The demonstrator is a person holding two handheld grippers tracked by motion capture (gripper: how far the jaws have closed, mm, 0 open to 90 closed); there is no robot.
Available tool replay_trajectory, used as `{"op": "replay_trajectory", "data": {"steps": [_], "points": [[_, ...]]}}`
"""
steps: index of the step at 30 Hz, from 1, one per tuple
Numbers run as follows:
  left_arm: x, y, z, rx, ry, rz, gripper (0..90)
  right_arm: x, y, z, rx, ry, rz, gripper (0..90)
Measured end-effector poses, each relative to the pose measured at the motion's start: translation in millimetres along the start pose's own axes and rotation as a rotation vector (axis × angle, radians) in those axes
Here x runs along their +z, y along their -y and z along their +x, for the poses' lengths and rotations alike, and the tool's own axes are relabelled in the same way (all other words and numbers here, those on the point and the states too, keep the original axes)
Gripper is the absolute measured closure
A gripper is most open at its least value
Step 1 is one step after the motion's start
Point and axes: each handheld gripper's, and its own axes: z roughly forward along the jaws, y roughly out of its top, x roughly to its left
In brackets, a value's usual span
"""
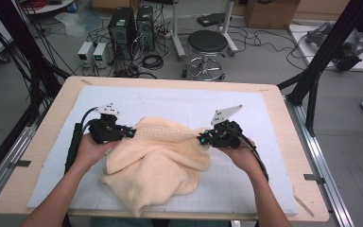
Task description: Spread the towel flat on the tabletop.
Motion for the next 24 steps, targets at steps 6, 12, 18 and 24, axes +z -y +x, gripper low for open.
{"op": "replay_trajectory", "data": {"steps": [6, 12, 18, 24], "points": [[-21.0, 10.4, -16.1, 0.037, 0.053, -0.016, 83.7, -12.6, -7.2, 11.9, -0.018, -0.032, 0.005, 84.6], [-11.9, 6.1, 0.9, 0.002, 0.040, -0.032, 84.8, 1.3, 1.5, 14.8, -0.009, -0.105, 0.074, 85.9], [8.9, -104.8, 58.0, 0.030, -0.274, -0.067, 68.8, -14.3, -79.9, -75.3, 0.036, 0.216, 0.000, 59.1], [1.5, -104.6, 72.2, 0.004, -0.243, -0.097, 54.7, -10.8, -91.5, -100.1, 0.097, 0.267, -0.077, 49.6]]}}
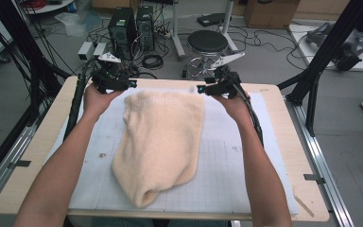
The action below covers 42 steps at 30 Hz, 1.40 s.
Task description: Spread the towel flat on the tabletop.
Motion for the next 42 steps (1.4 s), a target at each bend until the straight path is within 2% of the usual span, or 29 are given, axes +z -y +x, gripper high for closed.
{"op": "replay_trajectory", "data": {"steps": [3, 5, 7, 9, 12, 16, 18, 21, 23, 25, 27, 29, 30, 31, 32, 33, 35, 36, 38, 40, 42], "points": [[0.1, 36.0, -1.1, -0.044, 0.033, -0.010, 54.2, 9.0, 27.1, 12.8, -0.009, -0.023, 0.031, 50.3], [-2.1, 58.9, -4.8, -0.061, 0.051, -0.006, 53.2, 11.7, 42.5, 25.3, -0.010, -0.057, 0.063, 49.8], [-6.1, 79.2, -11.0, -0.063, 0.073, -0.011, 53.0, 10.9, 56.6, 41.3, -0.025, -0.086, 0.045, 50.6], [-12.1, 97.5, -20.5, -0.035, 0.089, 0.000, 53.0, 8.2, 66.9, 57.0, -0.045, -0.105, 0.066, 50.5], [-21.5, 115.2, -32.1, -0.034, 0.123, -0.008, 49.8, 1.2, 81.3, 77.1, -0.061, -0.144, 0.036, 50.3], [-40.0, 137.4, -49.1, -0.003, 0.170, -0.028, 47.6, -6.7, 95.1, 99.8, -0.093, -0.187, 0.032, 47.9], [-48.8, 148.1, -57.7, 0.021, 0.193, -0.014, 45.4, -10.3, 103.6, 110.8, -0.094, -0.227, 0.030, 47.7], [-61.9, 170.2, -70.9, 0.058, 0.217, -0.018, 44.3, -12.3, 117.6, 127.4, -0.126, -0.271, 0.068, 47.7], [-65.9, 181.9, -75.1, 0.059, 0.241, -0.010, 43.3, -11.1, 128.8, 136.8, -0.140, -0.301, 0.075, 49.2], [-68.0, 191.0, -79.4, 0.081, 0.275, 0.040, 43.5, -6.7, 139.8, 144.8, -0.149, -0.317, 0.116, 49.6], [-68.0, 197.7, -83.6, 0.101, 0.289, 0.071, 44.1, -0.5, 150.8, 150.3, -0.162, -0.329, 0.156, 50.6], [-63.0, 202.0, -86.7, 0.112, 0.304, 0.114, 48.4, 6.4, 159.6, 153.2, -0.152, -0.335, 0.201, 52.1], [-59.1, 203.6, -87.8, 0.116, 0.311, 0.133, 50.8, 9.0, 162.0, 154.5, -0.151, -0.329, 0.203, 54.6], [-55.0, 204.8, -89.3, 0.116, 0.319, 0.140, 54.8, 9.4, 162.2, 154.7, -0.157, -0.320, 0.184, 58.8], [-53.8, 205.0, -91.2, 0.124, 0.304, 0.125, 58.0, 9.7, 161.3, 154.8, -0.159, -0.315, 0.193, 63.0], [-52.4, 203.9, -92.6, 0.133, 0.300, 0.126, 66.6, 10.6, 161.0, 154.4, -0.164, -0.318, 0.187, 69.2], [-50.5, 199.4, -93.8, 0.133, 0.295, 0.144, 76.4, 11.3, 160.2, 153.1, -0.158, -0.339, 0.189, 83.1], [-51.3, 196.8, -93.8, 0.130, 0.291, 0.151, 81.0, 11.9, 159.5, 152.7, -0.162, -0.355, 0.191, 85.3], [-56.7, 191.5, -92.2, 0.119, 0.293, 0.120, 85.4, 8.7, 156.9, 152.8, -0.174, -0.360, 0.198, 86.6], [-65.0, 185.7, -89.4, 0.100, 0.277, 0.078, 86.2, -1.3, 152.5, 151.2, -0.175, -0.368, 0.170, 86.9], [-75.4, 176.1, -83.8, 0.071, 0.274, 0.021, 86.5, -16.7, 146.2, 147.4, -0.187, -0.349, 0.132, 87.0]]}}
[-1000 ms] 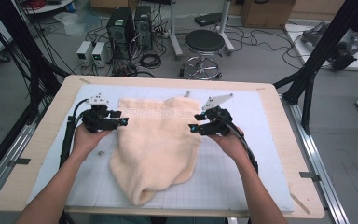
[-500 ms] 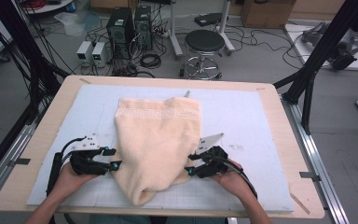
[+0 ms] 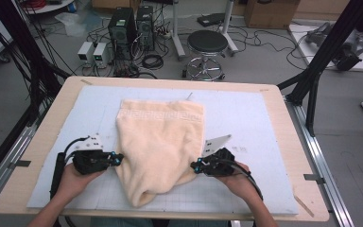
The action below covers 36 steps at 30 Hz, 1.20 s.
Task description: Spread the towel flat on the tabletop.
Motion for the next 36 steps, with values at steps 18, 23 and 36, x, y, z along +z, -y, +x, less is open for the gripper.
{"op": "replay_trajectory", "data": {"steps": [18, 23, 36], "points": [[42.4, -75.1, 80.6, -0.188, -0.256, -0.070, 67.4, -33.8, -9.7, -123.7, 0.277, 0.313, 0.002, 69.8], [17.6, -64.5, 67.8, -0.117, -0.227, -0.056, 57.8, -39.0, -12.5, -90.8, 0.166, 0.257, -0.071, 65.2], [15.6, 6.3, 11.8, -0.007, -0.005, 0.030, 60.5, 16.5, -20.3, -13.9, -0.057, 0.042, -0.001, 60.4]]}}
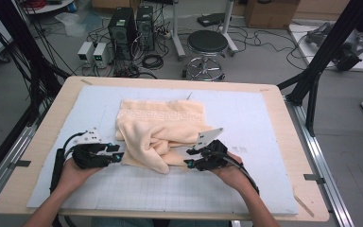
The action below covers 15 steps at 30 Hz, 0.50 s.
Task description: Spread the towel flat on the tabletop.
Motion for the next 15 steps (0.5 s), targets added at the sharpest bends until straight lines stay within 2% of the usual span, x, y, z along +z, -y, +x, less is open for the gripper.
{"op": "replay_trajectory", "data": {"steps": [2, 5, 6, 7, 9, 10, 11, 12, 15], "points": [[10.6, 1.3, -1.8, 0.025, 0.030, 0.056, 60.8, 13.5, 2.7, -0.5, 0.012, -0.032, 0.013, 60.8], [25.3, 1.8, -2.8, 0.043, 0.052, 0.089, 60.4, 31.2, 4.7, -1.7, 0.015, -0.056, 0.066, 62.0], [29.8, 2.4, -3.4, 0.041, 0.049, 0.100, 60.6, 35.4, 5.4, -2.9, 0.019, -0.068, 0.080, 64.1], [30.8, 2.5, -4.0, 0.051, 0.037, 0.086, 61.7, 37.4, 5.9, -5.0, 0.032, -0.085, 0.066, 69.6], [30.5, 1.8, -2.6, 0.058, 0.014, 0.093, 71.3, 37.4, 6.7, -8.1, 0.048, -0.106, 0.050, 81.8], [29.8, 1.7, -2.3, 0.056, -0.001, 0.093, 78.8, 37.1, 7.2, -9.5, 0.041, -0.105, 0.048, 83.7], [28.3, 1.3, -0.8, 0.038, 0.018, 0.093, 83.5, 36.2, 7.7, -10.5, 0.043, -0.105, 0.046, 84.6], [26.8, 1.3, -1.2, 0.031, 0.013, 0.097, 86.9, 32.9, 8.3, -11.3, 0.049, -0.098, 0.048, 85.0], [18.4, 2.4, -5.0, 0.031, 0.004, 0.076, 88.5, 21.3, 10.5, -11.9, 0.063, -0.092, 0.020, 85.0]]}}
